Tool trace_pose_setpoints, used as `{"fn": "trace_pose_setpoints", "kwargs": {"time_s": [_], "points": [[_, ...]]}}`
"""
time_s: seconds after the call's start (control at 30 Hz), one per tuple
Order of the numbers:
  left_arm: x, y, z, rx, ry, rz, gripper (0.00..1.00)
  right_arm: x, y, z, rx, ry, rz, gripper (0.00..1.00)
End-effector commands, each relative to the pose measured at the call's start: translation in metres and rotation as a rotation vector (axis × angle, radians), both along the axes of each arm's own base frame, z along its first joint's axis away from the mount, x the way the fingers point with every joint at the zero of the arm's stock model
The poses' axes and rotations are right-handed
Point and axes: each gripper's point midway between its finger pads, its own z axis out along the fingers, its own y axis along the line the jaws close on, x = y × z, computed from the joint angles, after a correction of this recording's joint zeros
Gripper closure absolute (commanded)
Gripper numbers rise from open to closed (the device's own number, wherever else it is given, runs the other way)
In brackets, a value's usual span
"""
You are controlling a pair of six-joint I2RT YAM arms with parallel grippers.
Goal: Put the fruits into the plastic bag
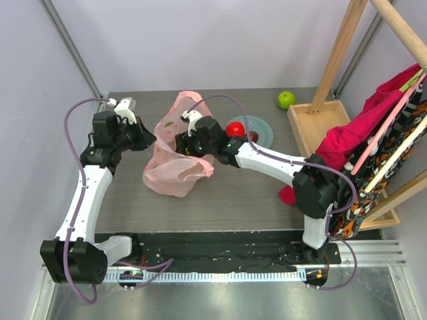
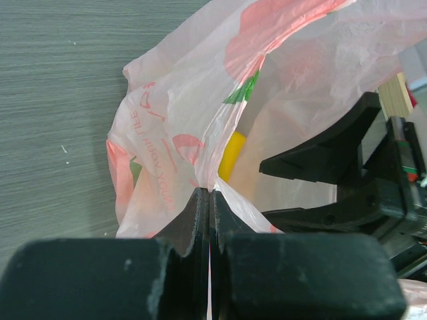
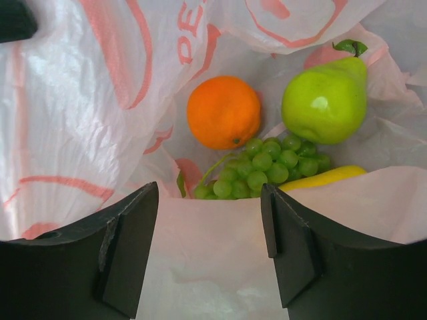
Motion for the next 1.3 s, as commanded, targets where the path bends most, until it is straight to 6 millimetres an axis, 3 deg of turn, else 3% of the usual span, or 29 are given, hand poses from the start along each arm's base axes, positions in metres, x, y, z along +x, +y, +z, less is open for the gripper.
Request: {"fn": "trace_pose_setpoints", "kwargs": {"time_s": [0.0, 0.03, 0.17, 0.27, 0.3, 0.33, 0.4, 0.47, 0.53, 0.67, 0.77, 0.8, 0.9, 0.93, 1.0, 1.03, 1.1, 1.17, 1.2, 1.23, 1.27], "points": [[0.001, -0.001, 0.013, -0.011, -0.046, -0.006, 1.0, -0.005, -0.001, 0.082, 0.155, -0.162, 0.043, 0.3], [0.001, -0.001, 0.014, -0.011, -0.048, -0.008, 1.0, -0.008, -0.004, 0.079, 0.154, -0.164, 0.049, 0.3], [0.001, 0.0, 0.013, -0.011, -0.046, -0.004, 1.0, -0.022, -0.012, 0.115, 0.248, -0.27, 0.092, 0.3], [0.001, -0.001, 0.014, -0.011, -0.049, -0.006, 1.0, -0.035, -0.027, 0.148, 0.34, -0.371, 0.103, 0.3], [0.001, -0.001, 0.014, -0.011, -0.046, -0.006, 1.0, -0.038, -0.03, 0.168, 0.403, -0.433, 0.104, 0.3], [0.001, -0.001, 0.014, -0.011, -0.047, -0.006, 1.0, -0.045, -0.042, 0.175, 0.432, -0.461, 0.087, 0.28], [0.001, -0.001, 0.014, -0.011, -0.049, -0.006, 1.0, -0.048, -0.054, 0.185, 0.481, -0.518, 0.052, 0.23], [0.001, -0.001, 0.015, -0.013, -0.05, -0.006, 1.0, -0.038, -0.067, 0.196, 0.479, -0.561, -0.031, 0.2], [0.001, -0.001, 0.014, -0.012, -0.047, -0.005, 1.0, -0.011, -0.082, 0.198, 0.397, -0.563, -0.183, 0.19], [0.0, 0.0, 0.015, -0.011, -0.05, -0.002, 1.0, 0.038, -0.106, 0.179, 0.242, -0.493, -0.413, 0.19], [0.0, 0.0, 0.016, -0.008, -0.055, 0.0, 1.0, 0.059, -0.125, 0.192, 0.323, -0.477, -0.489, 0.17], [0.0, 0.0, 0.016, -0.008, -0.055, 0.0, 1.0, 0.074, -0.143, 0.191, 0.342, -0.466, -0.538, 0.17], [0.001, 0.0, 0.015, -0.009, -0.052, -0.002, 1.0, 0.093, -0.162, 0.194, 0.466, -0.407, -0.582, 0.17], [0.0, 0.0, 0.015, -0.01, -0.049, -0.003, 1.0, 0.107, -0.179, 0.194, 0.484, -0.405, -0.617, 0.17], [0.0, 0.0, 0.016, -0.01, -0.052, -0.003, 1.0, 0.121, -0.19, 0.2, 0.526, -0.402, -0.631, 0.17], [0.0, -0.001, 0.015, -0.01, -0.049, -0.004, 1.0, 0.137, -0.202, 0.19, 0.51, -0.391, -0.651, 0.17], [0.0, 0.0, 0.015, -0.008, -0.048, -0.002, 1.0, 0.148, -0.206, 0.193, 0.501, -0.403, -0.647, 0.17], [0.001, 0.0, 0.015, -0.007, -0.049, -0.003, 1.0, 0.172, -0.232, 0.165, 0.373, -0.401, -0.787, 0.17], [0.001, 0.0, 0.014, -0.009, -0.045, -0.005, 1.0, 0.184, -0.243, 0.176, 0.328, -0.437, -0.853, 0.16], [0.001, -0.001, 0.014, -0.013, -0.043, -0.01, 1.0, 0.208, -0.266, 0.138, 0.162, -0.438, -0.989, 0.15], [0.001, -0.002, 0.013, -0.015, -0.039, -0.01, 1.0, 0.221, -0.277, 0.146, 0.083, -0.436, -1.034, 0.14]]}}
